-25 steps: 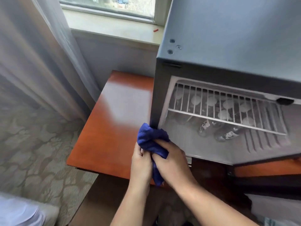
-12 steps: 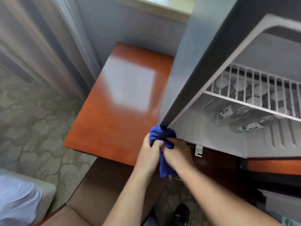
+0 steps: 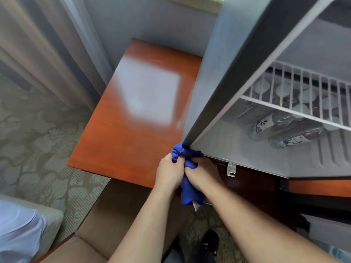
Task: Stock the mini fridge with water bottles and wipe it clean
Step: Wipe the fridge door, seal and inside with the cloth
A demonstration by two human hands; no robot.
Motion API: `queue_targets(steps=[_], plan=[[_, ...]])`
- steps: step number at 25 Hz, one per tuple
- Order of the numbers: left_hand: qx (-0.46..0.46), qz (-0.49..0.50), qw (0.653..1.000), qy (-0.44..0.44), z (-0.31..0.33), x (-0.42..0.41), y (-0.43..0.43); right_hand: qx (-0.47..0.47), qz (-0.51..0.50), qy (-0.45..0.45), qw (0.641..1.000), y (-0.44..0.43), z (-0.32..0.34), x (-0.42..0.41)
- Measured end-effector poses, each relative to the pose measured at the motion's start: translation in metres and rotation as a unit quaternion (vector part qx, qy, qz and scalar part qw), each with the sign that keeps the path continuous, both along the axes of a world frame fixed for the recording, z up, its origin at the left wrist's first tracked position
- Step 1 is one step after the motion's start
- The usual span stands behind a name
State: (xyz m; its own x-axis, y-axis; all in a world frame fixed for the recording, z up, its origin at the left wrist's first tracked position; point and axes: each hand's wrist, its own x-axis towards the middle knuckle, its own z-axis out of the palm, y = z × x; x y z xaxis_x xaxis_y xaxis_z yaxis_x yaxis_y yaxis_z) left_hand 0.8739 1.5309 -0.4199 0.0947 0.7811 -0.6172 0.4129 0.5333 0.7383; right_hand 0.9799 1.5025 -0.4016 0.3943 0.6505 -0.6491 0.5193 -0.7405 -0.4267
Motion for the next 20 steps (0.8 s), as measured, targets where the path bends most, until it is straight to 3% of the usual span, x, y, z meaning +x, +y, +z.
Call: queue_targets(steps=[5,12,17,20], plan=[[0.044,-0.061,0.997,0.021,0.009,0.054,-0.03,0.042,-0.039,-0.007,0.998,-0.05,0.011,0.044],[-0.003,-0.115,0.991,-0.061,0.027,0.124,-0.092,0.065,-0.135,0.065,0.987,-0.132,0.041,0.115],[-0.043,-0.199,0.974,-0.099,0.037,0.169,-0.12,0.107,-0.438,0.169,0.877,-0.162,0.032,0.151],[-0.037,-0.261,0.96,-0.093,0.037,0.197,-0.126,0.094,-0.541,0.218,0.807,-0.159,0.025,0.174]])
